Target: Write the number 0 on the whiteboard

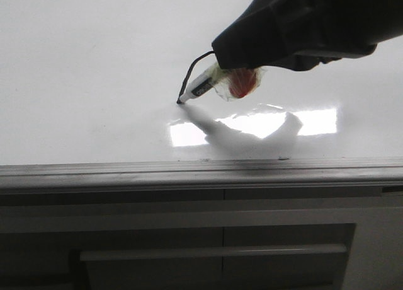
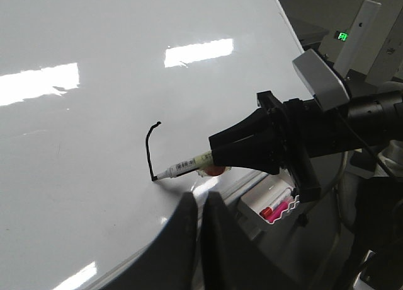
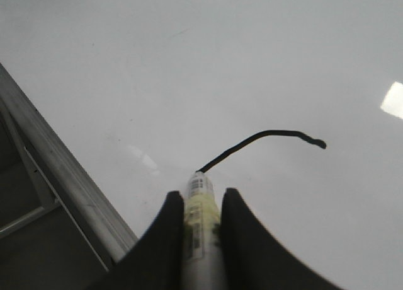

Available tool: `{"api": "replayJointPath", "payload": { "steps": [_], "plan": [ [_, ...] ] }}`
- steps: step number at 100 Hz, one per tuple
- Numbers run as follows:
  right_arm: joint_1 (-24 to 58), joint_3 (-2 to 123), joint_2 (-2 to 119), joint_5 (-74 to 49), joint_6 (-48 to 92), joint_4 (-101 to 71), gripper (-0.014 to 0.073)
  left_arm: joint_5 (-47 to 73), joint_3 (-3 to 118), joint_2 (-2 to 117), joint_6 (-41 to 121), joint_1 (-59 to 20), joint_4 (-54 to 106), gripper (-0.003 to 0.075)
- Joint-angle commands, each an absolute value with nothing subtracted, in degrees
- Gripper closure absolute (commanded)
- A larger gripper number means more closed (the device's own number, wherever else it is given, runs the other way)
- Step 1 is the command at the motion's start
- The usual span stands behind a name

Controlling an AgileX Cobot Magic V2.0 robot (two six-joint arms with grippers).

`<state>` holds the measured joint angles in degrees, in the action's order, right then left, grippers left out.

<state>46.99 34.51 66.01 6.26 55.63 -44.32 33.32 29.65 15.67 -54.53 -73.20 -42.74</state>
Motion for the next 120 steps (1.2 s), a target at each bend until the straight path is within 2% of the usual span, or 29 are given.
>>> {"api": "replayJointPath", "payload": {
  "steps": [1,46,85,120],
  "plan": [
    [46.62,35.21,65.44,5.64,56.06,-44.68,0.0641,30.06,31.05,16.34,-55.07,-73.6,-43.8,0.074],
    [46.39,29.82,62.25,8.42,56.06,-49.42,0.0641,30.06,31.05,16.34,-55.07,-73.6,-43.66,0.074],
    [38.19,28.41,56.84,5.41,56.06,-50.46,0.0641,30.06,31.05,16.34,-55.07,-73.6,-43.66,0.074],
    [32.52,28.75,56.87,6.44,57.01,-50.46,0.0641,30.06,31.05,16.34,-55.07,-73.6,-43.66,0.074]
  ]
}}
